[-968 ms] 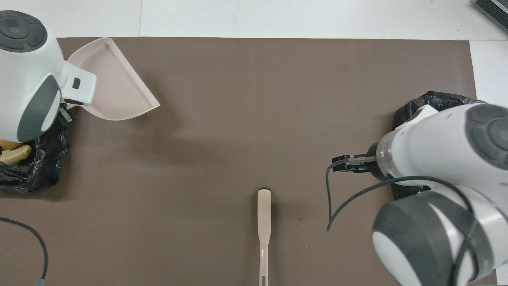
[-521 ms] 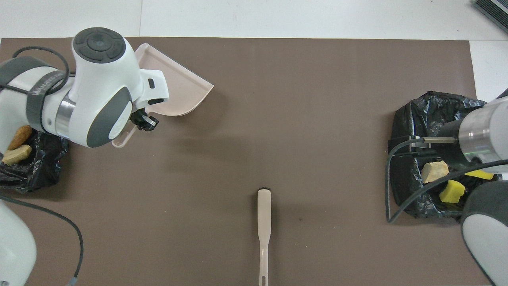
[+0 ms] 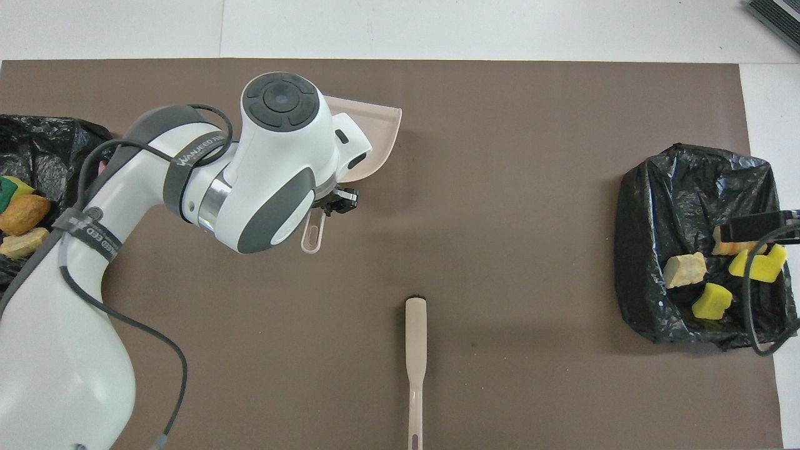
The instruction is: Sweep and dump trash in bin
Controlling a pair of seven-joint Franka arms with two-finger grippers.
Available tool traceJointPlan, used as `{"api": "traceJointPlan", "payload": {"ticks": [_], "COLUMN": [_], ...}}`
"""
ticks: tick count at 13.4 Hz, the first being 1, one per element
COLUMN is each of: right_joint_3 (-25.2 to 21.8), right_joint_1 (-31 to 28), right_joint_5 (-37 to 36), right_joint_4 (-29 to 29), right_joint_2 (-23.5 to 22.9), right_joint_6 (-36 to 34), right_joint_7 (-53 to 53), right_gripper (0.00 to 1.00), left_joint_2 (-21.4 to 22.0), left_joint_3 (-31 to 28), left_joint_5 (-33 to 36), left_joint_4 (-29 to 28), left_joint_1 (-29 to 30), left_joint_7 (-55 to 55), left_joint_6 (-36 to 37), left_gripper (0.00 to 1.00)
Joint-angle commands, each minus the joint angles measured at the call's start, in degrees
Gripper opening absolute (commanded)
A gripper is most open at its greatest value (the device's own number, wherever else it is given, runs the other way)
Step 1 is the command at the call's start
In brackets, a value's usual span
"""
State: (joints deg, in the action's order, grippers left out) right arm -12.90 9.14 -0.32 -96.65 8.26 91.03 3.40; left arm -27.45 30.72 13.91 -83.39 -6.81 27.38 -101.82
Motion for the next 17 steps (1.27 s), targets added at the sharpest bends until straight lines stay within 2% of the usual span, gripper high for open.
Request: {"api": "traceJointPlan", "payload": {"ticks": [1, 4, 6, 7, 9, 10, 11, 13, 14, 17], "right_joint_3": [1.0, 2.3, 2.4, 2.3, 2.0, 1.9, 1.6, 1.5, 2.1, 2.8], "right_joint_1": [-0.1, 1.0, 0.6, -0.2, 0.3, -0.1, -0.1, -0.3, -0.8, -1.4], "right_joint_5": [-1.5, -2.4, -2.4, -2.1, -1.4, -1.3, -1.3, -1.3, -1.8, -1.4], "right_joint_4": [0.6, 3.0, 5.3, 8.7, 7.5, 5.9, 5.8, 5.8, 6.2, 7.4], "right_joint_2": [-0.4, -0.9, -2.2, -4.1, -3.6, -2.2, -2.0, -1.8, -2.5, -3.4], "right_joint_6": [-0.9, -2.5, -6.8, -8.0, -7.2, -7.2, -7.6, -8.7, -8.9, -8.3], "right_joint_7": [1.3, -1.1, -3.5, -3.3, -3.6, -3.8, -3.3, -1.7, -0.9, -1.3], "right_gripper": [1.0, 1.0, 1.0, 1.0, 1.0, 1.0, 1.0, 1.0, 1.0, 1.0], "left_joint_2": [-2.7, -7.9, -10.6, -11.0, -11.0, -11.0, -10.9, -10.7, -10.6, -10.1], "left_joint_3": [1.3, 3.1, 3.1, 3.1, 3.4, 3.5, 3.5, 3.4, 3.4, 3.3], "left_joint_5": [-0.6, -0.2, 1.0, 1.9, 2.0, 2.1, 2.3, 2.4, 2.6, 2.7], "left_joint_4": [2.4, 3.4, 4.5, 4.5, 4.0, 3.9, 3.8, 3.5, 3.5, 3.5], "left_joint_1": [-2.4, -3.8, -5.3, -6.0, -6.0, -6.1, -6.1, -6.4, -6.5, -6.4], "left_joint_7": [6.0, 11.4, 12.4, 13.5, 13.5, 13.5, 13.4, 13.5, 13.6, 13.4], "left_joint_6": [-1.9, -6.1, -7.2, -8.2, -9.2, -9.6, -9.6, -9.5, -9.5, -8.8], "left_gripper": [0.0, 0.0, 0.0, 0.0, 0.0, 0.07, 0.24, 0.74, 0.84, 1.0]}}
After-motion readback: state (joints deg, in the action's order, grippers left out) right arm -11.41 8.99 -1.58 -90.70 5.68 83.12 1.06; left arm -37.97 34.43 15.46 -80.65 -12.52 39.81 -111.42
